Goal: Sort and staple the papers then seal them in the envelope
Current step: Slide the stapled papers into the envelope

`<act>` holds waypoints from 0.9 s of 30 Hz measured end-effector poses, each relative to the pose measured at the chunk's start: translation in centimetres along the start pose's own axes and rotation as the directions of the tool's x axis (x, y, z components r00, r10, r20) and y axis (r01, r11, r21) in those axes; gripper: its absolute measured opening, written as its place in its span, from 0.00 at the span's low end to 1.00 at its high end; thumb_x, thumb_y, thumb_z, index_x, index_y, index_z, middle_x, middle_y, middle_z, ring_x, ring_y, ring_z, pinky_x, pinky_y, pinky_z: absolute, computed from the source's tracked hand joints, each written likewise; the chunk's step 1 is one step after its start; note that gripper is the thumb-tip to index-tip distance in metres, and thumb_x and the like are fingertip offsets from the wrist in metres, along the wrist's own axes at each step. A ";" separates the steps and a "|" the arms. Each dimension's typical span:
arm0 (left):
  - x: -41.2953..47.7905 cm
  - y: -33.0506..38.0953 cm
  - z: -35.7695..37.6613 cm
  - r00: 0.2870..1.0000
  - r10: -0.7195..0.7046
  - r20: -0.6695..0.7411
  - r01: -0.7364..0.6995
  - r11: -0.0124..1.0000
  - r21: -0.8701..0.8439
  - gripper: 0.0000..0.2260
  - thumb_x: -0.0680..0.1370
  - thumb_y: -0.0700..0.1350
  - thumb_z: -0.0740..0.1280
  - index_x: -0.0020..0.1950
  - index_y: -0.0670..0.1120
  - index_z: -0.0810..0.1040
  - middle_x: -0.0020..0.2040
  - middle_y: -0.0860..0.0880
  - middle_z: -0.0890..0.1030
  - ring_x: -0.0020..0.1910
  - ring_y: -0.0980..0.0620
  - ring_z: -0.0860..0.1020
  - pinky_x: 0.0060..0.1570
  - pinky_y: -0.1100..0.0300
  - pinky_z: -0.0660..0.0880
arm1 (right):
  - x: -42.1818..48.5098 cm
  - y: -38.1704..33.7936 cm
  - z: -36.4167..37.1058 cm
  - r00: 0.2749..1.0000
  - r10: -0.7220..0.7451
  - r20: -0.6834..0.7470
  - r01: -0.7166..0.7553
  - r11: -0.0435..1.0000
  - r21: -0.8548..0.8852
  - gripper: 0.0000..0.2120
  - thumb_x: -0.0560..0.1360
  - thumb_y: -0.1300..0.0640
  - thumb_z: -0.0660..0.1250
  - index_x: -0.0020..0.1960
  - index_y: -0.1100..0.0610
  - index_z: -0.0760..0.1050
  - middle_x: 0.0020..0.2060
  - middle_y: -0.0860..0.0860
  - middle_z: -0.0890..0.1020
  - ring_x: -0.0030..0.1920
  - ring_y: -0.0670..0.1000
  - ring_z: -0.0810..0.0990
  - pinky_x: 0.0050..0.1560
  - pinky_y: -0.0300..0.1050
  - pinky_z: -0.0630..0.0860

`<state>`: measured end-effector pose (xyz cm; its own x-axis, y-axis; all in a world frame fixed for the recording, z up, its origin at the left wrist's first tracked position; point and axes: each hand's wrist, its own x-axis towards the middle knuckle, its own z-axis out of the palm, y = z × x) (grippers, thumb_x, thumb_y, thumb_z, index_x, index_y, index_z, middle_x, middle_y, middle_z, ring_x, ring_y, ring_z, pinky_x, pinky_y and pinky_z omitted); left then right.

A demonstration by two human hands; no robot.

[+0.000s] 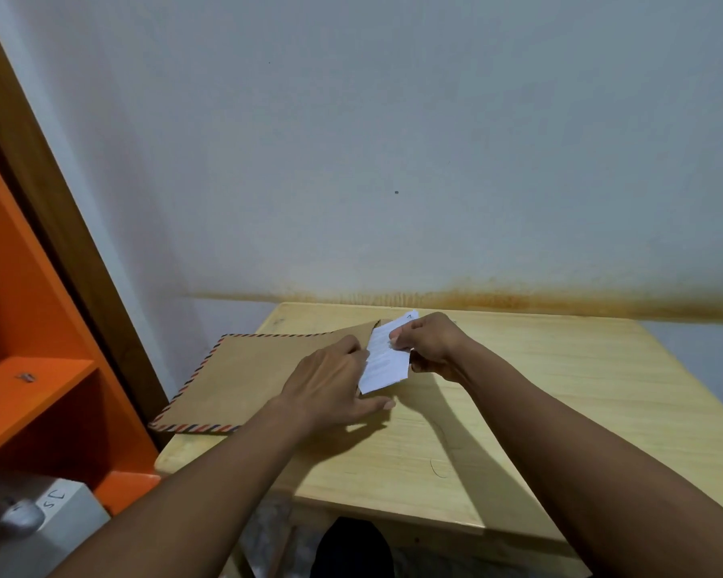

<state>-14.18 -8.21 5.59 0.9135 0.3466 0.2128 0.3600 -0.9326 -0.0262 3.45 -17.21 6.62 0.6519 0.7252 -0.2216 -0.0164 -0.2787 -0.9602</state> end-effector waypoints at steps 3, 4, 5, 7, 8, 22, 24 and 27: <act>0.0 0.1 0.3 0.999 -0.015 0.032 0.015 1.000 -0.006 0.26 0.72 0.71 0.68 0.46 0.48 0.74 0.52 0.50 0.75 0.47 0.46 0.78 0.42 0.54 0.73 | 0.4 0.3 0.8 1.000 -0.024 -0.014 0.024 1.000 -0.003 0.07 0.74 0.70 0.67 0.50 0.69 0.81 0.40 0.60 0.80 0.36 0.56 0.76 0.36 0.46 0.75; -0.1 0.0 0.4 0.998 -0.029 0.058 0.030 0.999 -0.018 0.27 0.71 0.73 0.68 0.47 0.49 0.75 0.52 0.51 0.75 0.47 0.47 0.78 0.42 0.55 0.72 | 0.6 0.5 0.9 0.999 -0.028 -0.032 0.028 0.999 0.020 0.07 0.74 0.72 0.66 0.48 0.69 0.82 0.41 0.60 0.80 0.39 0.57 0.78 0.40 0.48 0.77; -0.4 -0.2 0.4 0.996 -0.043 0.083 0.046 0.998 -0.037 0.29 0.69 0.76 0.66 0.51 0.51 0.77 0.55 0.52 0.74 0.49 0.47 0.78 0.43 0.56 0.72 | 0.7 0.7 0.9 0.999 -0.028 -0.046 0.029 0.999 0.036 0.07 0.74 0.72 0.65 0.46 0.66 0.82 0.42 0.60 0.81 0.41 0.59 0.79 0.41 0.49 0.79; -0.9 -0.6 0.2 0.988 -0.074 0.132 0.083 0.994 -0.066 0.35 0.68 0.79 0.63 0.65 0.57 0.76 0.62 0.53 0.71 0.54 0.47 0.78 0.50 0.54 0.74 | 0.7 1.0 0.6 0.998 -0.020 -0.054 0.022 0.999 0.049 0.09 0.75 0.72 0.66 0.45 0.62 0.82 0.45 0.60 0.83 0.45 0.60 0.82 0.39 0.47 0.81; -1.0 -0.7 -0.1 0.983 -0.087 0.160 0.100 0.992 -0.078 0.35 0.69 0.79 0.61 0.68 0.60 0.74 0.63 0.53 0.69 0.54 0.47 0.78 0.53 0.52 0.75 | 0.6 1.2 0.4 0.999 -0.013 -0.050 0.016 0.998 0.056 0.09 0.75 0.72 0.66 0.45 0.61 0.82 0.46 0.60 0.84 0.45 0.60 0.83 0.38 0.47 0.81; 3.1 3.5 -0.4 0.935 -0.101 0.340 0.107 0.994 -0.001 0.11 0.80 0.46 0.64 0.62 0.52 0.72 0.57 0.46 0.77 0.49 0.45 0.73 0.44 0.53 0.70 | -1.3 4.7 -1.1 0.977 0.069 -0.202 -0.016 0.967 0.254 0.10 0.75 0.71 0.65 0.51 0.62 0.83 0.41 0.57 0.83 0.39 0.55 0.81 0.34 0.45 0.80; 3.0 3.6 -0.1 0.943 -0.089 0.322 0.086 0.996 0.023 0.12 0.79 0.44 0.65 0.63 0.52 0.72 0.56 0.46 0.76 0.48 0.45 0.72 0.42 0.53 0.69 | -1.3 5.1 -1.1 0.974 0.074 -0.216 -0.015 0.966 0.259 0.10 0.75 0.70 0.66 0.51 0.61 0.83 0.42 0.57 0.84 0.39 0.55 0.81 0.36 0.45 0.81; 2.7 3.4 0.4 0.947 -0.110 0.301 0.102 0.994 0.043 0.10 0.79 0.42 0.66 0.60 0.50 0.77 0.55 0.45 0.77 0.47 0.46 0.74 0.41 0.54 0.70 | -1.0 5.6 -0.9 0.969 0.070 -0.237 -0.011 0.970 0.242 0.10 0.74 0.70 0.66 0.51 0.61 0.83 0.46 0.57 0.84 0.43 0.56 0.82 0.45 0.52 0.84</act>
<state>-10.38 -10.42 5.74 0.8828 0.4612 -0.0893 0.4588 -0.8873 -0.0469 3.38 -20.06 1.63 0.8099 0.5343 -0.2418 -0.2067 -0.1259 -0.9703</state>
